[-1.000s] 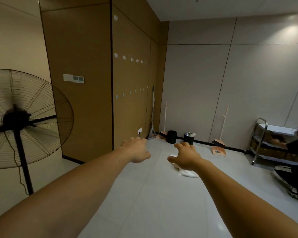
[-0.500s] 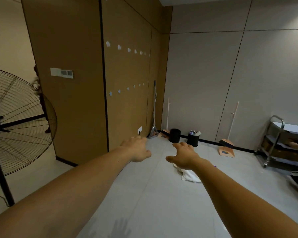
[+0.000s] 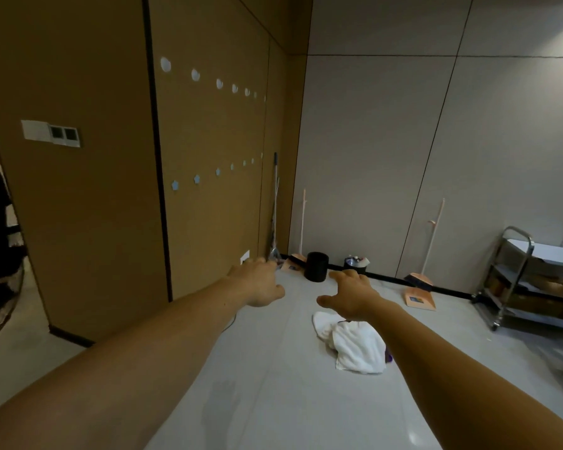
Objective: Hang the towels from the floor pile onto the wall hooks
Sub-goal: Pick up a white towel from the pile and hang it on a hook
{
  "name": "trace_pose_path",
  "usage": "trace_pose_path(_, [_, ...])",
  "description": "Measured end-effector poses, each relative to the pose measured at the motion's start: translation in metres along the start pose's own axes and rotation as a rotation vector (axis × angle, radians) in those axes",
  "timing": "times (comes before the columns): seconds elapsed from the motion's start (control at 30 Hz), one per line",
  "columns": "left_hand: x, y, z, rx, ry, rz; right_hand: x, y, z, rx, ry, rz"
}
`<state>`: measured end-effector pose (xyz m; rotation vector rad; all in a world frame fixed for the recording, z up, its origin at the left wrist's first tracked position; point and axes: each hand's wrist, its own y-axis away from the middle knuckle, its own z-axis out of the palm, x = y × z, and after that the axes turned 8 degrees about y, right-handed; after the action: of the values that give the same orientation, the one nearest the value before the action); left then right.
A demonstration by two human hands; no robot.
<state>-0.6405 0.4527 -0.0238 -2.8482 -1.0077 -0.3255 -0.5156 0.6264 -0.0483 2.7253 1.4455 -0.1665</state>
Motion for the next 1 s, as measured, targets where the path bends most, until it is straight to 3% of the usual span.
trace_pose_path(0.63, [-0.028,-0.363,0.022,-0.015,0.037,0.004,0.085,-0.351,0.006,-0.025,-0.023,-0.05])
trace_pose_path(1.0, [-0.085,-0.573,0.038,-0.066,0.137,0.098,0.095,-0.553,0.038,-0.045,-0.029,0.062])
